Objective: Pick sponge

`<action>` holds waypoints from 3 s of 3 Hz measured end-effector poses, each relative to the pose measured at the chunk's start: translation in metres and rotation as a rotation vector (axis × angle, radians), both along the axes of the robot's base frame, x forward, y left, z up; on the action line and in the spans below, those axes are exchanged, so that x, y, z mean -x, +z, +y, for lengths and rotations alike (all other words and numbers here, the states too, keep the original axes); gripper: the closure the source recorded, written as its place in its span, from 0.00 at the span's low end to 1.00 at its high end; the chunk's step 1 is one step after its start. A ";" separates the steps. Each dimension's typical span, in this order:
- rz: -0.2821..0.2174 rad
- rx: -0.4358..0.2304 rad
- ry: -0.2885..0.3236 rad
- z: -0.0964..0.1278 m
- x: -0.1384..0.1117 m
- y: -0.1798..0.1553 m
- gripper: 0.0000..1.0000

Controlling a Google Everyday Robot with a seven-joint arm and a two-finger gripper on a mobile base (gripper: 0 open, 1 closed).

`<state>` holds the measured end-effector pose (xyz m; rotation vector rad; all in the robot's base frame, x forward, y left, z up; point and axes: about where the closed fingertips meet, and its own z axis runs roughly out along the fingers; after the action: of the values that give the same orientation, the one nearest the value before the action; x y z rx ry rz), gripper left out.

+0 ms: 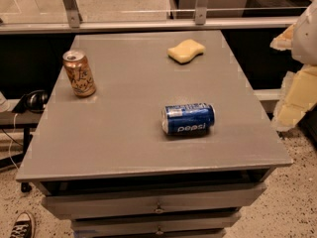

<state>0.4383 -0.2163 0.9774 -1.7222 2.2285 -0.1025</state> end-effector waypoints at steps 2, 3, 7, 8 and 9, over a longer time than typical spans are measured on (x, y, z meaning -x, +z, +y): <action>-0.053 0.001 -0.012 0.001 -0.019 -0.004 0.00; -0.170 -0.014 -0.046 0.000 -0.079 -0.009 0.00; -0.343 -0.526 -0.250 0.015 -0.320 -0.034 0.00; -0.280 -0.635 -0.253 0.037 -0.341 -0.056 0.00; -0.219 -0.675 -0.226 0.061 -0.353 -0.079 0.00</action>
Offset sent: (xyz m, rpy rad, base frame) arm 0.0735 0.0035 -0.0181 -0.0041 -0.1838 -0.0441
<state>0.7912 -0.1552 0.8986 -1.0457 1.9677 0.3544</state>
